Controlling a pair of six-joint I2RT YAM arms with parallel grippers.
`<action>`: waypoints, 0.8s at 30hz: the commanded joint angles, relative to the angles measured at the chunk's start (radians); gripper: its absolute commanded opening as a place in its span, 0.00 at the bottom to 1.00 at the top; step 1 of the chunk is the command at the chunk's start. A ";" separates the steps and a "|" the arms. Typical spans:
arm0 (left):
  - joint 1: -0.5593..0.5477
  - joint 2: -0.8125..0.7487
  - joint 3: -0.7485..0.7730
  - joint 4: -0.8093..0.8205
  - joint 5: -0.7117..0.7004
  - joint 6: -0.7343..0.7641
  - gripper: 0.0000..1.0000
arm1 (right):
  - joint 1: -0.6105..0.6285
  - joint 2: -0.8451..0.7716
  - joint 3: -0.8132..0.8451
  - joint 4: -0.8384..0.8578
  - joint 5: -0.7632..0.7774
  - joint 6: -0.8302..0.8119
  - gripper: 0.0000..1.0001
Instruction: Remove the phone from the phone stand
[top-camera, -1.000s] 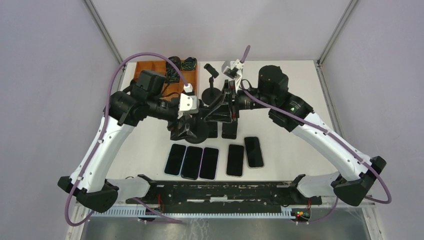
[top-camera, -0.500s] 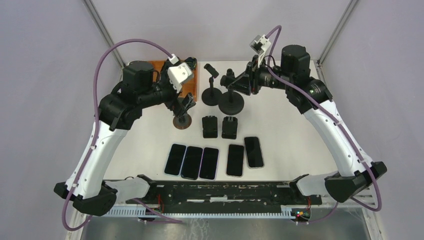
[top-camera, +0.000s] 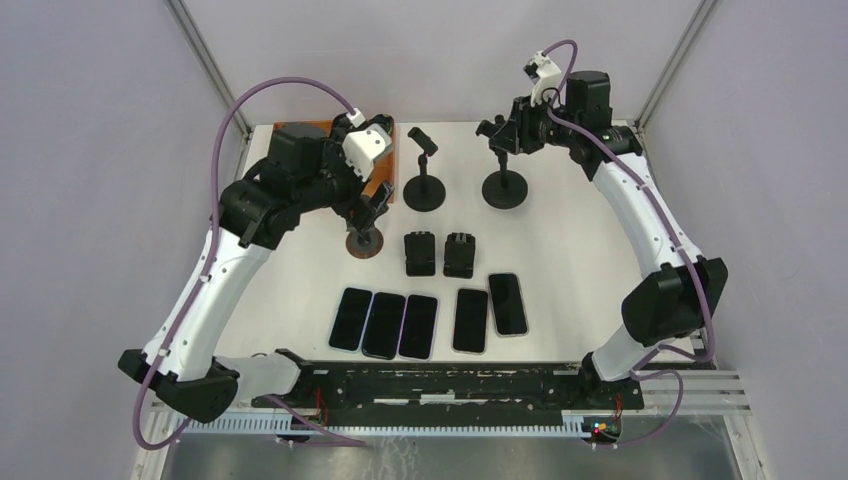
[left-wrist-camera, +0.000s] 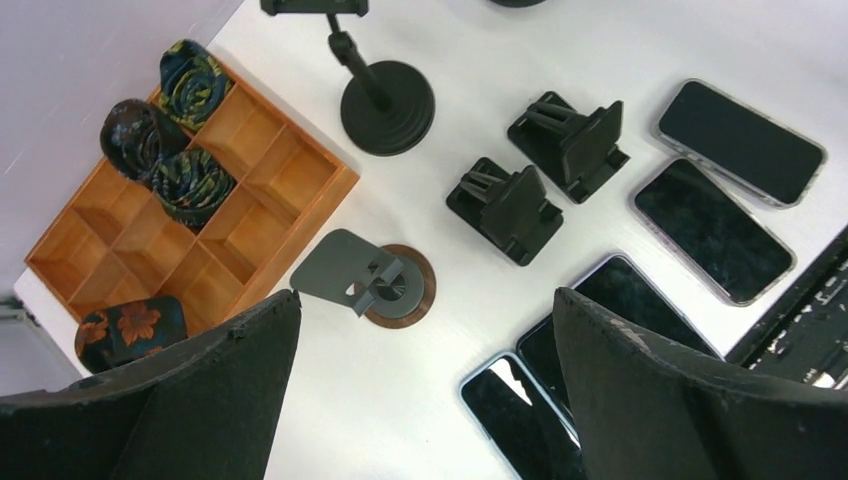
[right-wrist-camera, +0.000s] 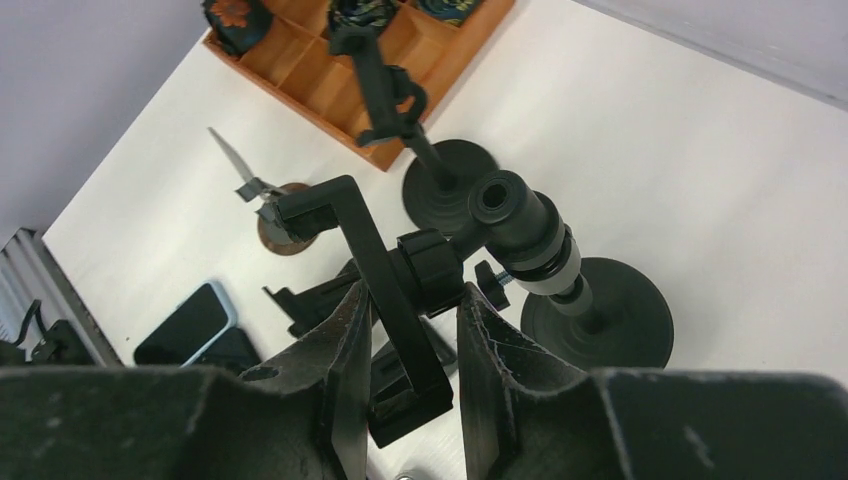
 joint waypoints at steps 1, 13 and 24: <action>0.041 -0.008 -0.008 0.028 -0.045 -0.042 1.00 | -0.024 0.019 -0.011 0.251 -0.032 0.026 0.00; 0.066 0.041 -0.062 0.069 0.028 -0.049 1.00 | -0.042 0.110 -0.054 0.318 -0.022 -0.008 0.00; 0.122 0.083 0.040 0.078 -0.002 -0.098 1.00 | -0.069 0.108 -0.125 0.272 -0.002 -0.009 0.71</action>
